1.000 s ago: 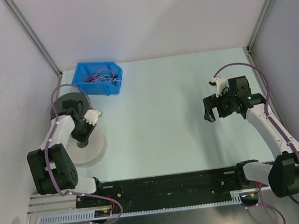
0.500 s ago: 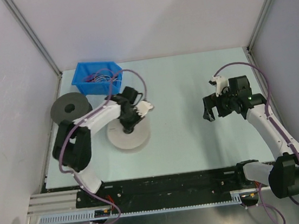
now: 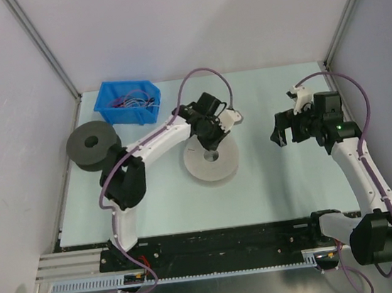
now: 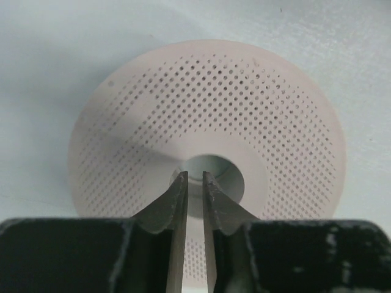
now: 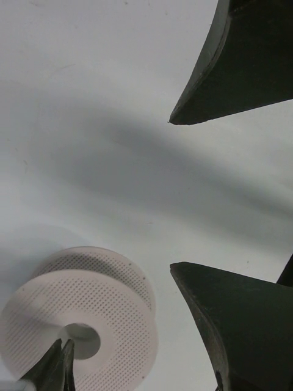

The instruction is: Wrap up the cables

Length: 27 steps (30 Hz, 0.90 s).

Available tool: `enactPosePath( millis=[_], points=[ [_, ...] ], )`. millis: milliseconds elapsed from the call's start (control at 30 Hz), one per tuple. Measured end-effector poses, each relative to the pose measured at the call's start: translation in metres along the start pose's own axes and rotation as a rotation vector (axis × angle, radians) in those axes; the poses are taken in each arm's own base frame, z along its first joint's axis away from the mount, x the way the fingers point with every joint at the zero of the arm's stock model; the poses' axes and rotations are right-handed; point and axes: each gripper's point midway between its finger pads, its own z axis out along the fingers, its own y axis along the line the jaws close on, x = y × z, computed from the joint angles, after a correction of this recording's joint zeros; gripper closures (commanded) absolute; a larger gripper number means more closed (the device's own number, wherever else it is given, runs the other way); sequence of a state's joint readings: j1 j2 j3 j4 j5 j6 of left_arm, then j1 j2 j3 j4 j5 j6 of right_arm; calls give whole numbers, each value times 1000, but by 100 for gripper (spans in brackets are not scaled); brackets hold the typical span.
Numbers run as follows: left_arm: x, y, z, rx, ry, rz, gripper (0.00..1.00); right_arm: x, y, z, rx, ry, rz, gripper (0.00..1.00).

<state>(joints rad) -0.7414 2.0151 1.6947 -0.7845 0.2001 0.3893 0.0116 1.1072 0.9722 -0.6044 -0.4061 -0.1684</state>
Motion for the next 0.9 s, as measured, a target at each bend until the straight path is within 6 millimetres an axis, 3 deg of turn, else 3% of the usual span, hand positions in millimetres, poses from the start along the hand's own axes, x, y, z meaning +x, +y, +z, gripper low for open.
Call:
enactPosePath(
  millis=[133,233,400,433,533,600,700,900],
  points=[
    [-11,10,-34,3,-83,-37,67,-15,3,-3,-14,-47,-3,1],
    [-27,37,-85,-48,-203,-95,66,-26,5,-3,-26,-81,-7,1],
    [-42,126,-182,-249,-420,-247,70,-37,7,3,-44,-112,1,1],
    [-37,151,-202,-303,-454,-292,71,-38,7,6,-49,-112,3,1],
    [-13,209,-230,-426,-482,-399,73,-36,10,14,-63,-98,6,1],
    [3,239,-232,-484,-468,-452,74,-35,13,17,-73,-91,1,1],
    [24,268,-208,-512,-408,-506,77,-36,18,20,-86,-88,-10,1],
    [64,289,-138,-487,-252,-578,78,-39,21,20,-89,-93,-19,1]
  ],
)
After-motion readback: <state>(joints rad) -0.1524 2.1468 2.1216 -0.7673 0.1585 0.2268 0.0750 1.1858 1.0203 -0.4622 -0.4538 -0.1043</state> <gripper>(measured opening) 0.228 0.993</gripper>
